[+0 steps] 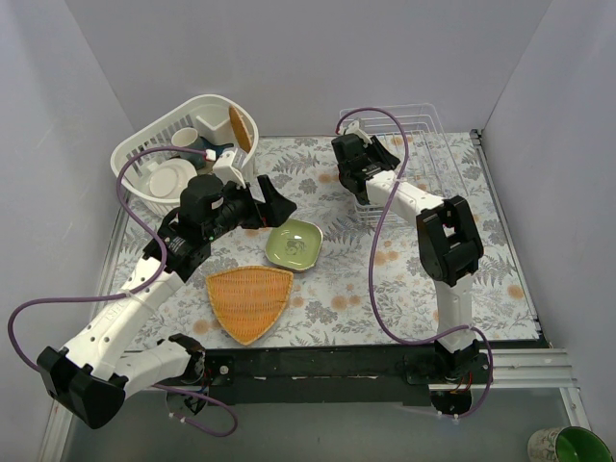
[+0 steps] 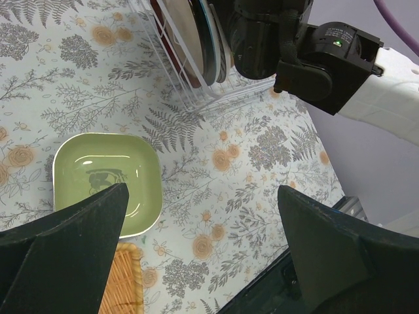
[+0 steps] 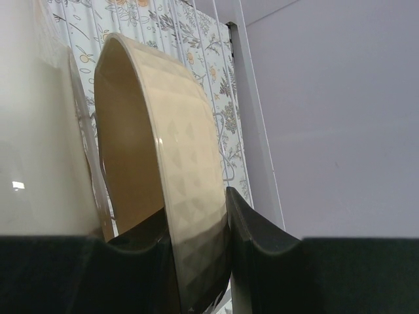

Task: Load the plates into the dish rack
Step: Insert the plate into the dish rack.

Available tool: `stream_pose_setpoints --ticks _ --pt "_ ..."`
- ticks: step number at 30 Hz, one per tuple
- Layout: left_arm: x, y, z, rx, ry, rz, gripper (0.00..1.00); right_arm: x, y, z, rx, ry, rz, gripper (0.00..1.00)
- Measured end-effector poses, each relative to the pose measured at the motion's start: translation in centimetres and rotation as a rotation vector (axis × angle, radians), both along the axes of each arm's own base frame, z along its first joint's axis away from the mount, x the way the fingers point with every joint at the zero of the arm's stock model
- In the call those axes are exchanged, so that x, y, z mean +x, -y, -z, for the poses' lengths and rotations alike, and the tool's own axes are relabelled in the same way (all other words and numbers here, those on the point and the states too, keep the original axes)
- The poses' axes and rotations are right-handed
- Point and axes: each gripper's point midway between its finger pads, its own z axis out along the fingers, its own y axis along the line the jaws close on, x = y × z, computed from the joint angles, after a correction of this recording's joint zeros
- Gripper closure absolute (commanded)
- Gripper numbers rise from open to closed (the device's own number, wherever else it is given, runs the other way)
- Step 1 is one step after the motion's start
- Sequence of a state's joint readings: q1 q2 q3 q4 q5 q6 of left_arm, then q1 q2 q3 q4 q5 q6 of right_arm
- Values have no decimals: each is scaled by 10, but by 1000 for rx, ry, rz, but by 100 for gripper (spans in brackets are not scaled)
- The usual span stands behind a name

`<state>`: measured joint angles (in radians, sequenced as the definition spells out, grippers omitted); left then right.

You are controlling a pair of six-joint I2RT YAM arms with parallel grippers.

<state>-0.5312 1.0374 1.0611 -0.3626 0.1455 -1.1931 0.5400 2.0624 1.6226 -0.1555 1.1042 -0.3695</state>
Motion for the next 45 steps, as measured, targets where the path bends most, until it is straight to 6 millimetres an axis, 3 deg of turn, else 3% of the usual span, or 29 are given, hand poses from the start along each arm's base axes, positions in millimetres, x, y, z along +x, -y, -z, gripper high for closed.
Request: stream_pose_setpoints --ticks 9,17,28,42,45 --pt "0 -1 1 2 -3 -2 2 -1 0 2 7 -6 2 96" --pt "0 -2 0 1 -1 -6 2 -2 1 3 33 -11 11 69" --pt "-1 -3 -2 -2 3 -6 2 -2 9 18 102 -52 18 49" --pt "-2 -4 -5 -8 11 -7 2 -1 11 28 188 -84 0 46" --pt "-2 -4 -5 -8 11 -7 2 -1 10 28 196 -86 -4 51"
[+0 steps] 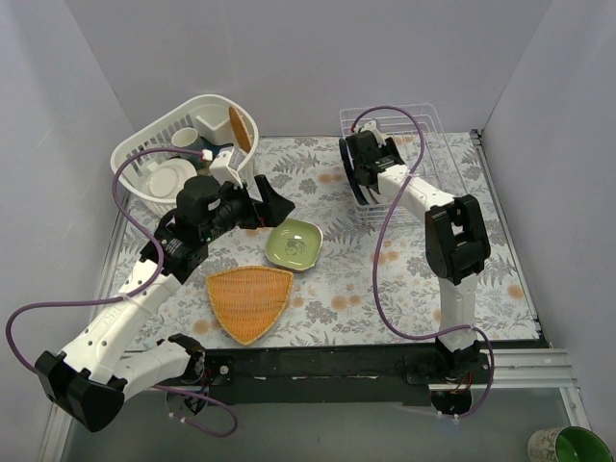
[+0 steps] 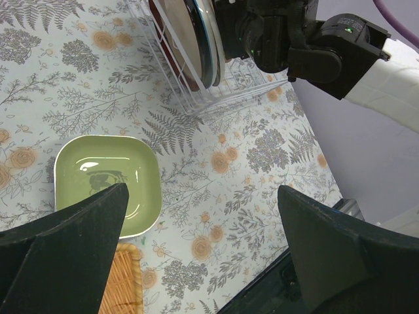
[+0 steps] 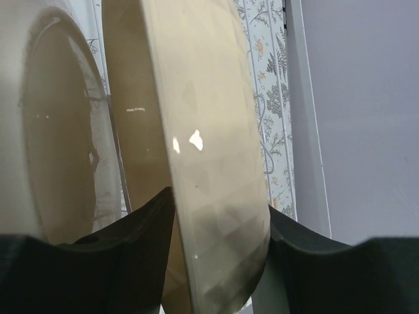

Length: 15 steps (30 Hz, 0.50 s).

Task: Load the plates into the dish rack
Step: Insert the plate into the dish rack.

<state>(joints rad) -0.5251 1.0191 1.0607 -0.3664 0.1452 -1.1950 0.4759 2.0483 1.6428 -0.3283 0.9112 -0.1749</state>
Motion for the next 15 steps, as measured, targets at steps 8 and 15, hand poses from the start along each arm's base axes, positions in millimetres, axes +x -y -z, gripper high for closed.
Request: stream_pose_setpoints --ticks 8,15 --pt "0 0 0 -2 -2 -1 2 0 -10 0 32 9 -21 99" --pt "0 0 1 -2 -3 -1 2 0 -9 0 30 12 -17 99"
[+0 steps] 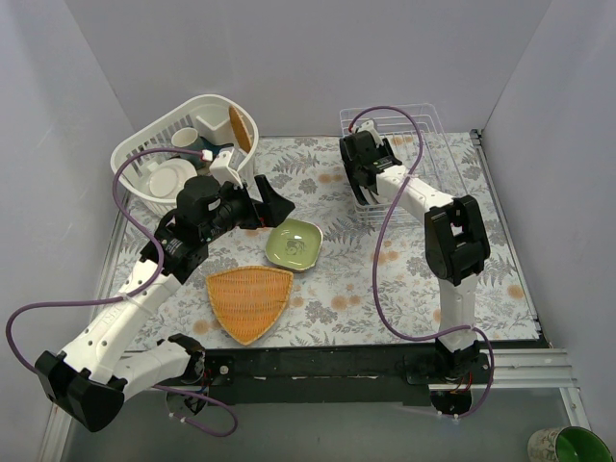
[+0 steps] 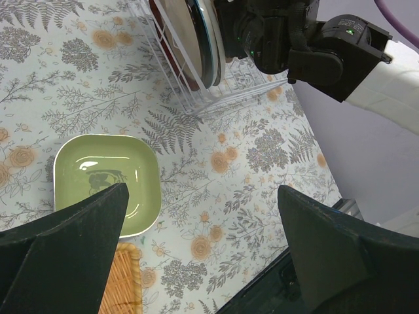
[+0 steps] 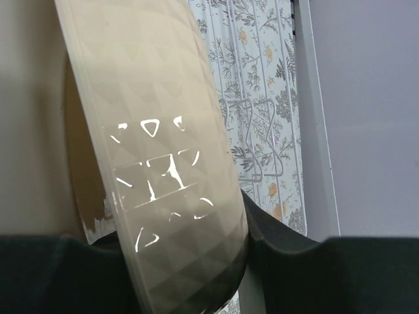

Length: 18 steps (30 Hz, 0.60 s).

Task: Load the plates into the dish rack
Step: Insert the plate into the dish rack.

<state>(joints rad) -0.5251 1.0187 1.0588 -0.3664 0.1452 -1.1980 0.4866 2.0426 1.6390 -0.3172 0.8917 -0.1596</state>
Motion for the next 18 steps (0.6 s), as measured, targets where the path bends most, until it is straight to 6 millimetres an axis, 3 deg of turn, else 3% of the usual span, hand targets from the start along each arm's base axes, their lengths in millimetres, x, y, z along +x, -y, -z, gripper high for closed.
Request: stream_pose_setpoints --ticks 9,18 --pt "-1 0 0 -3 -2 -1 2 -10 9 -9 -32 14 44 99" --pt "-2 -1 -3 -7 6 -1 2 -19 21 -44 -37 88 102 99"
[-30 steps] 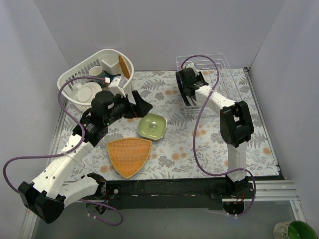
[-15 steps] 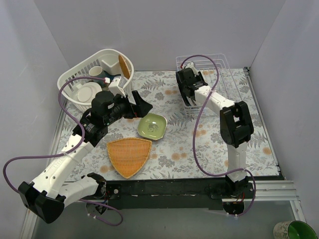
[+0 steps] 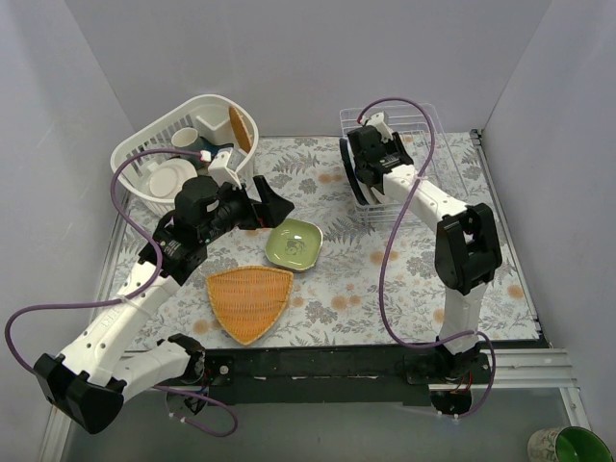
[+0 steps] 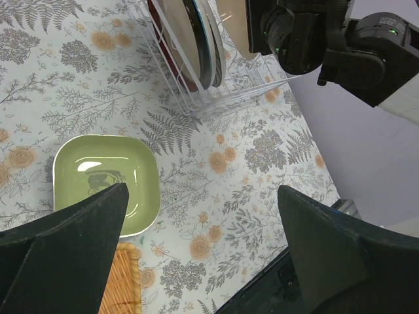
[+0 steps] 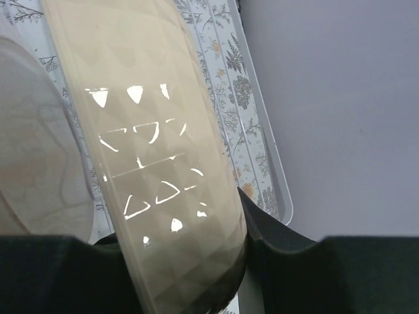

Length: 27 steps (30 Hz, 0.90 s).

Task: Load the plates into the dish rack
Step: Insert the plate into the dish rack.

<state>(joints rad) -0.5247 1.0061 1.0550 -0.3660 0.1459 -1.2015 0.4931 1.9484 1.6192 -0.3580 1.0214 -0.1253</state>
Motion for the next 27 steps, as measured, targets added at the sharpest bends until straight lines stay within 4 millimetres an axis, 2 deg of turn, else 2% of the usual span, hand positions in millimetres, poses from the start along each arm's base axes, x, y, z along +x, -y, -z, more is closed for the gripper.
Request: stream_pose_setpoints --ticks 6,16,19,27 --pt "0 0 0 -1 0 2 2 -5 7 -17 -6 42 36 99" --pt "-1 0 0 -3 -3 2 2 -9 16 -20 -34 54 81 99" --pt "-1 0 -1 -5 -1 2 2 -10 21 -17 -31 47 96 99" --pt "-1 0 -1 -9 -1 1 2 -16 48 8 -37 -20 135 99"
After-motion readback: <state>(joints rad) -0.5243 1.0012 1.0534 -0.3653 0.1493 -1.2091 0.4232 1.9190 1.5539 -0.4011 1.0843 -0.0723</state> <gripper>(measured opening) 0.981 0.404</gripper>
